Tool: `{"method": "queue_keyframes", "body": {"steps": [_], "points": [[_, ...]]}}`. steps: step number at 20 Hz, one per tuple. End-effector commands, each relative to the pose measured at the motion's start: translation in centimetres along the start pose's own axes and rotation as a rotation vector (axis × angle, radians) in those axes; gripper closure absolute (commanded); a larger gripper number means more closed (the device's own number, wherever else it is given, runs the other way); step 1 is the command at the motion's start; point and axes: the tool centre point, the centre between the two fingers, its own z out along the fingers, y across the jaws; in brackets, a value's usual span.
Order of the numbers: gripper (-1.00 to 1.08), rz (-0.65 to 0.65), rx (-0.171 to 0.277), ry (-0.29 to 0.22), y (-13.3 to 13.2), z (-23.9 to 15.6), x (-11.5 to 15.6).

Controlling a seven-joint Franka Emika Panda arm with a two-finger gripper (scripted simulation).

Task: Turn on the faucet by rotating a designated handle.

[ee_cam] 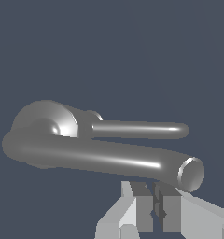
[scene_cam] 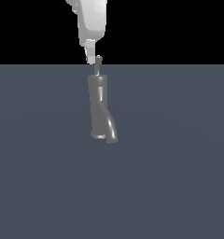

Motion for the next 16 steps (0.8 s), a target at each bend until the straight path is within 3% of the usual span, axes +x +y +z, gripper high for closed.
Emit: {"method": "queue_keyframes", "body": {"steps": [1,6,7,8,16], "points": [[1.08,0.031,0.001,0.002,0.5,0.0,3.3],[1.08,0.036,-0.001,0.002,1.0,0.0,6.5],[1.08,0.036,-0.001,0.002,1.0,0.0,6.5],[1.08,-0.01,-0.001,-0.002,0.3,0.0,3.4],[1.08,0.005,-0.001,0.0,-1.2,0.0,6.4]]}}
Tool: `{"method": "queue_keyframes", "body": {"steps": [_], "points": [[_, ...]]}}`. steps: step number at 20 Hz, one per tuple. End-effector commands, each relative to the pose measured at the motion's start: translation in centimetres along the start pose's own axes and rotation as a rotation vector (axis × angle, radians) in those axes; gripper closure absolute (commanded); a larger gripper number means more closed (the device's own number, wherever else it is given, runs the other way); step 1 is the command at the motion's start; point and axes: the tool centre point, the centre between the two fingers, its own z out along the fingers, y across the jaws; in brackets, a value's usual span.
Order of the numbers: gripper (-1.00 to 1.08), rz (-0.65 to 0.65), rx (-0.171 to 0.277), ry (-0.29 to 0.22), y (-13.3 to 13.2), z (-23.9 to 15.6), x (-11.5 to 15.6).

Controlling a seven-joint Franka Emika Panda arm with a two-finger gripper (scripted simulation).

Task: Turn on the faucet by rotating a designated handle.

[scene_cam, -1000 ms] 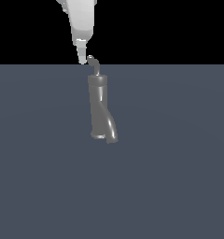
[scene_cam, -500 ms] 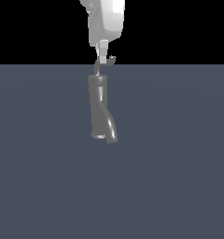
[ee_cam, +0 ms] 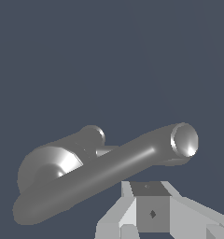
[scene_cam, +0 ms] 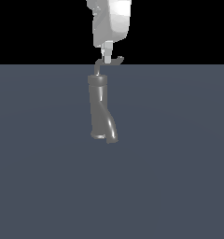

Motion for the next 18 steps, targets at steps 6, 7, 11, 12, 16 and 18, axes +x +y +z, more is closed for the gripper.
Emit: {"method": "queue_keyframes", "body": {"steps": [6,7,11,12,16,18], "points": [[1.08,0.034,0.009,0.004,-1.5,0.0,4.0],[1.08,0.036,0.009,0.004,-1.6,0.0,4.3],[1.08,0.043,0.01,0.005,-2.3,0.0,5.7],[1.08,0.045,0.01,0.005,-2.5,0.0,6.0],[1.08,0.052,0.01,0.005,-3.1,-0.1,7.4],[1.08,0.053,0.01,0.005,-3.3,-0.1,7.7]]}}
